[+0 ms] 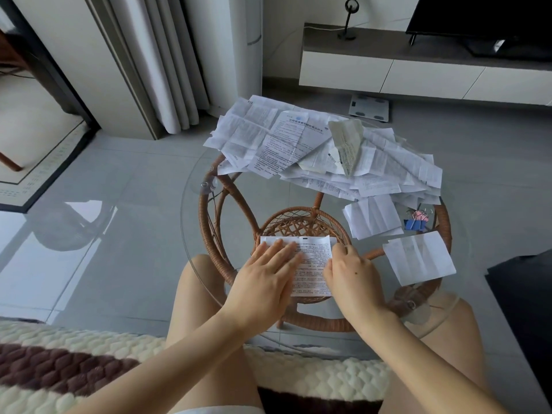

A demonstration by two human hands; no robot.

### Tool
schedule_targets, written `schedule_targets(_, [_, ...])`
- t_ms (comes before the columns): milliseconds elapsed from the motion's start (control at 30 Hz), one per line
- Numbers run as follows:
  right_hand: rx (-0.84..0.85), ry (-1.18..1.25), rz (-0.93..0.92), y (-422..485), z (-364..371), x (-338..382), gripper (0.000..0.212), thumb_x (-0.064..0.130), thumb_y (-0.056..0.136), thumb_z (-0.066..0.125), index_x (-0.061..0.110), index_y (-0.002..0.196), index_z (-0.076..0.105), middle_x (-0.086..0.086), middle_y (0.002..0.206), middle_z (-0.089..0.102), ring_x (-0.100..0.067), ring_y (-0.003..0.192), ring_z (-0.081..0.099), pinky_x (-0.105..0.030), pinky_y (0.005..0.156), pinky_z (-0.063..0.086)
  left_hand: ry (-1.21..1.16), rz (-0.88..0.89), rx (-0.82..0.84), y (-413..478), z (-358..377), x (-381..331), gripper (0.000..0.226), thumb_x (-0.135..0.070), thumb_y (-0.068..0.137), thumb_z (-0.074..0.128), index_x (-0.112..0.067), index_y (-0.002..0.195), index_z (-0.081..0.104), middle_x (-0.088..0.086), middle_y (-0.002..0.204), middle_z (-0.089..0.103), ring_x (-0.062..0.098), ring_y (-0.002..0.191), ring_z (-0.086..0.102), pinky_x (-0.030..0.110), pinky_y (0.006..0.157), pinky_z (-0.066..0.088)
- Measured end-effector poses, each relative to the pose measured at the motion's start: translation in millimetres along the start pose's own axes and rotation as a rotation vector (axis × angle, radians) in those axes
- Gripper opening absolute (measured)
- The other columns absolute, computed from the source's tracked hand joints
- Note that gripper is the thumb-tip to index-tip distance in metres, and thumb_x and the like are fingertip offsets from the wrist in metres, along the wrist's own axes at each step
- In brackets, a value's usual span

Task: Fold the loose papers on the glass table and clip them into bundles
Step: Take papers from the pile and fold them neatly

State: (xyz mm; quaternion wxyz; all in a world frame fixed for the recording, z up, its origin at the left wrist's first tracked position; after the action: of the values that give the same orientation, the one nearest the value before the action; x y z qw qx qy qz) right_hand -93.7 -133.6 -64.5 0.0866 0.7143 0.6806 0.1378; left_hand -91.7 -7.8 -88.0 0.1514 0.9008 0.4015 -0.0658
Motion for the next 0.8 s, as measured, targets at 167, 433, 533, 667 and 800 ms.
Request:
schedule_targets(167, [0.008,-0.019,0.002,1,2,0,0.031,0.001,0.05,0.088,0.0,0.066,0.061,-0.011,0.052,0.056,-0.018,0.035,0.054,-0.022,0.028,0.04,-0.005,-0.023,0.017,-1,3,3,0.046,-0.032,0.099,0.031,-0.019,0.139,0.048,0.004,0.146,0.041,0.023,0.138,0.034,0.045,0.114,0.028])
schedule_targets(433, [0.01,-0.039,0.017,2,3,0,0.033,0.0,0.052,0.089,-0.004,0.074,0.065,-0.014,0.054,0.059,-0.02,0.035,0.056,-0.023,0.027,0.043,0.031,-0.044,0.039,1,6,5,0.049,-0.032,0.1,0.025,-0.018,0.143,0.043,0.007,0.149,0.036,0.024,0.141,0.029,0.045,0.115,0.02])
schedule_targets(533, [0.038,-0.033,0.028,3,5,-1,0.035,0.001,0.052,0.089,-0.005,0.076,0.065,-0.014,0.054,0.059,-0.02,0.035,0.056,-0.023,0.028,0.043,0.046,-0.045,0.039,0,7,5,0.05,-0.033,0.1,0.022,-0.016,0.143,0.043,0.008,0.149,0.037,0.024,0.14,0.03,0.044,0.116,0.021])
schedule_targets(667, [0.168,-0.08,0.058,0,15,-3,0.032,0.006,0.064,0.085,-0.005,0.087,0.066,-0.015,0.064,0.064,-0.021,0.045,0.061,-0.024,0.035,0.048,0.07,-0.037,0.055,0,9,4,0.056,-0.045,0.101,0.02,-0.017,0.146,0.036,0.008,0.152,0.029,0.024,0.144,0.021,0.041,0.115,0.015])
schedule_targets(800, [0.23,0.044,0.156,-3,8,-6,0.028,0.018,0.091,0.059,0.001,0.112,0.058,-0.017,0.098,0.064,-0.027,0.075,0.066,-0.028,0.055,0.05,0.109,-0.041,0.063,1,7,3,0.059,-0.051,0.099,0.02,-0.017,0.146,0.034,0.009,0.152,0.03,0.025,0.143,0.021,0.041,0.114,0.012])
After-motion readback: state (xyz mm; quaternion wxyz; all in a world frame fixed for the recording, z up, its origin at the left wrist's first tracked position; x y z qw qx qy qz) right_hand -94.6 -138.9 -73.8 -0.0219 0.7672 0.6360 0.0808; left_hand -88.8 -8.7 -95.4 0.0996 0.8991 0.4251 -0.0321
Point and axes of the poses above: each hand's wrist, its own y-axis towards the middle knuckle, its own z-axis out of the palm, x = y × z, the point moved 9 cm from there along y, towards the middle knuckle
